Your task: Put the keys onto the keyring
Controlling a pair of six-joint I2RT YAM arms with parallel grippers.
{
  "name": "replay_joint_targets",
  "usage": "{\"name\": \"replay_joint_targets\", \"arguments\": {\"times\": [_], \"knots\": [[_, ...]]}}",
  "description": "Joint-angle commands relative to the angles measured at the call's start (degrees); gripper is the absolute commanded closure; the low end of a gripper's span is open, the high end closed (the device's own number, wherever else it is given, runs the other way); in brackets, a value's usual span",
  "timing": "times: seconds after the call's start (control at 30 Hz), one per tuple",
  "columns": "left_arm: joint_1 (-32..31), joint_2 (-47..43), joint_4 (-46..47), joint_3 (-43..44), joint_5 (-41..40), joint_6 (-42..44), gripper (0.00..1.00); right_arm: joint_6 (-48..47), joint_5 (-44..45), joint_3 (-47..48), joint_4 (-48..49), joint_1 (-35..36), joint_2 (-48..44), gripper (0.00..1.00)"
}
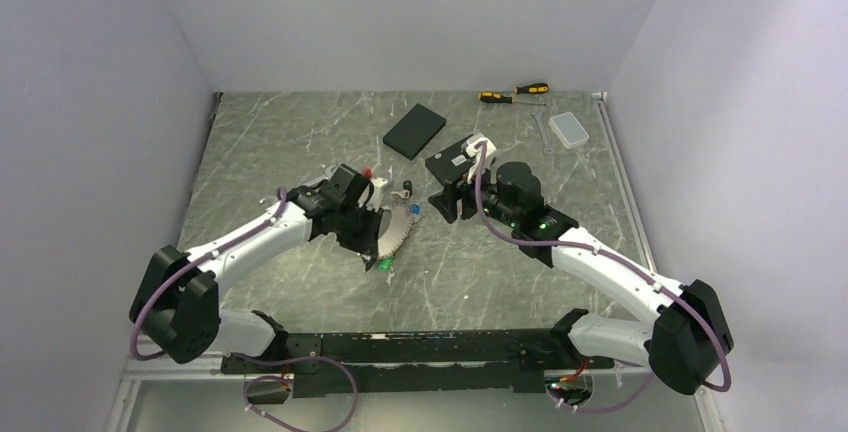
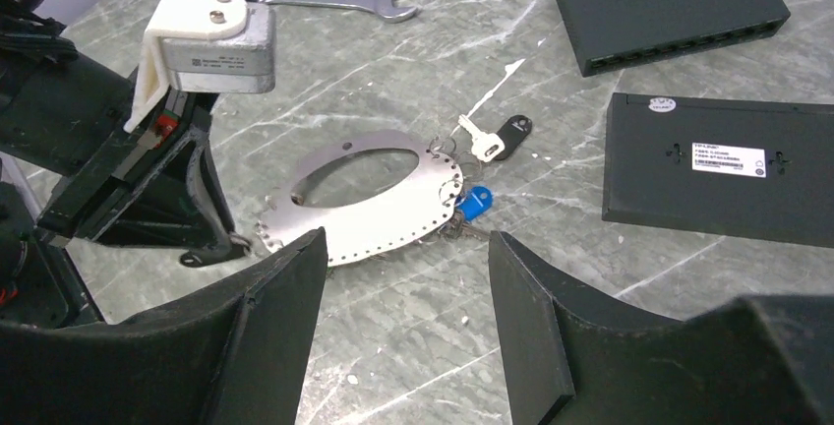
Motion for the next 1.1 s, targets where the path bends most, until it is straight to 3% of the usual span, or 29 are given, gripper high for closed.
{"name": "replay_joint_targets", "arguments": {"times": [0.0, 0.13, 0.17, 0.4, 0.6, 0.73, 1.07], "knots": [[-0.1, -3.6, -5.6, 3.0, -1.6, -1.0, 0.61, -0.8, -1.0, 2.6, 1.9, -0.2, -0.4, 0.35], [-0.1, -7.1, -11.6, 5.9, -9.0, -0.1, 0.09, -0.4, -0.5, 0.9, 4.0, -0.2, -1.8, 0.32], [-0.1, -8.1, -12.3, 6.8, -11.0, 0.0, 0.03, -0.2, -0.3, 0.3, 4.8, -0.2, -2.3, 0.31], [0.0, -13.6, -5.1, 5.8, -17.9, 5.5, 0.00, 3.4, 4.9, -4.2, 12.0, -0.2, -7.1, 0.25], [0.0, -18.0, 8.5, 0.0, -33.3, 9.6, 0.00, 8.3, 15.8, -7.3, 16.0, -0.2, -11.4, 0.24], [0.5, -18.2, 17.3, -1.5, -42.9, 14.1, 0.01, 7.2, 21.7, -9.4, 16.2, -0.2, -13.6, 0.15], [4.3, -22.1, 18.9, -4.2, -43.8, 15.6, 0.01, 5.0, 26.5, -8.1, 17.0, -0.2, -11.0, 0.10]]}}
